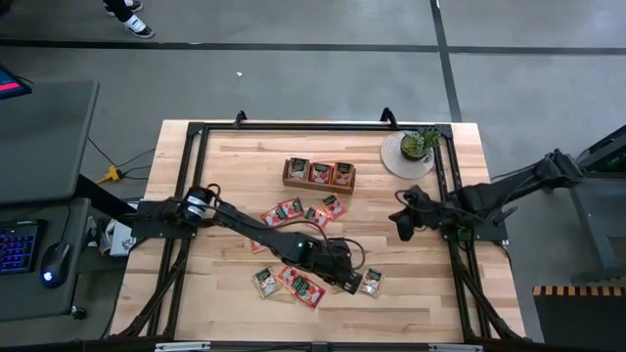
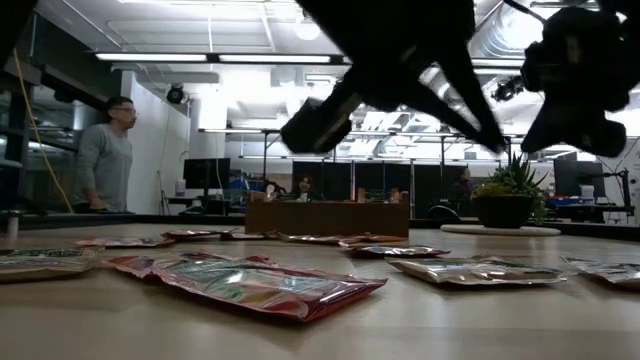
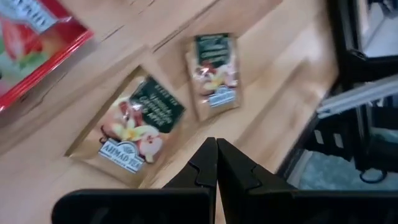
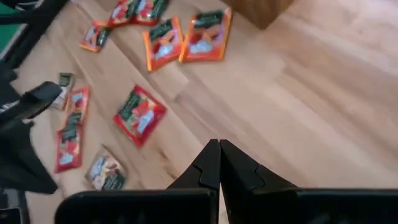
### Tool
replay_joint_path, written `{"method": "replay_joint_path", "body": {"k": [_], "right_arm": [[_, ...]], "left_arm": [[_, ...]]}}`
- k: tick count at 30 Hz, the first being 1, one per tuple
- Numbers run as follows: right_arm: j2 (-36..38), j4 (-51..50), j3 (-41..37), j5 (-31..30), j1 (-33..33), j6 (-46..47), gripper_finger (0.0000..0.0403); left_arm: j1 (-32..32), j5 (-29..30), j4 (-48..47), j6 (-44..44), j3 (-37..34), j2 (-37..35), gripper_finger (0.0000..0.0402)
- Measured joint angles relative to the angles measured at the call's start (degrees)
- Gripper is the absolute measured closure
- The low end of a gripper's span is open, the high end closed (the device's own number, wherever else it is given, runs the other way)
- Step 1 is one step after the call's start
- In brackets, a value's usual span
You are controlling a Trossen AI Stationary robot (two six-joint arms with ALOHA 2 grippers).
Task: Pick & Place Tea
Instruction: Put the brown tea bag into the left section of the wooden organizer
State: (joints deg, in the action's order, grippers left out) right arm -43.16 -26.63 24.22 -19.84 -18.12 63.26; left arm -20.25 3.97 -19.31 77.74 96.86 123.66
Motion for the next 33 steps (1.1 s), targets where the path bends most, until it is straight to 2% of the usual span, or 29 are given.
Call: {"method": "replay_joint_path", "body": {"k": [5, 10, 16, 22, 33], "right_arm": [[-0.5, 8.7, -4.2, -1.4, -4.5, 4.1, 0.0403], [-3.7, 15.4, -5.4, -1.7, -7.9, 4.5, 0.0403], [-12.1, 24.6, -5.4, -2.0, -11.7, 3.3, 0.0403], [-20.7, 35.3, -5.4, -3.4, -14.7, 3.8, 0.0403], [-28.2, 37.6, -2.0, -4.3, -16.4, 4.4, 0.0403]], "left_arm": [[-0.3, 0.7, -4.5, 3.4, 0.0, 0.5, 0.0401], [-0.5, 0.6, -7.4, 3.6, 0.0, 0.5, 0.0401], [-0.5, 0.0, -7.7, 3.5, 0.1, 0.5, 0.0401], [-0.5, -0.2, -12.7, 2.6, 0.1, 0.5, 0.0401], [-0.4, -1.4, -11.2, 1.6, 0.2, 2.8, 0.0401]]}}
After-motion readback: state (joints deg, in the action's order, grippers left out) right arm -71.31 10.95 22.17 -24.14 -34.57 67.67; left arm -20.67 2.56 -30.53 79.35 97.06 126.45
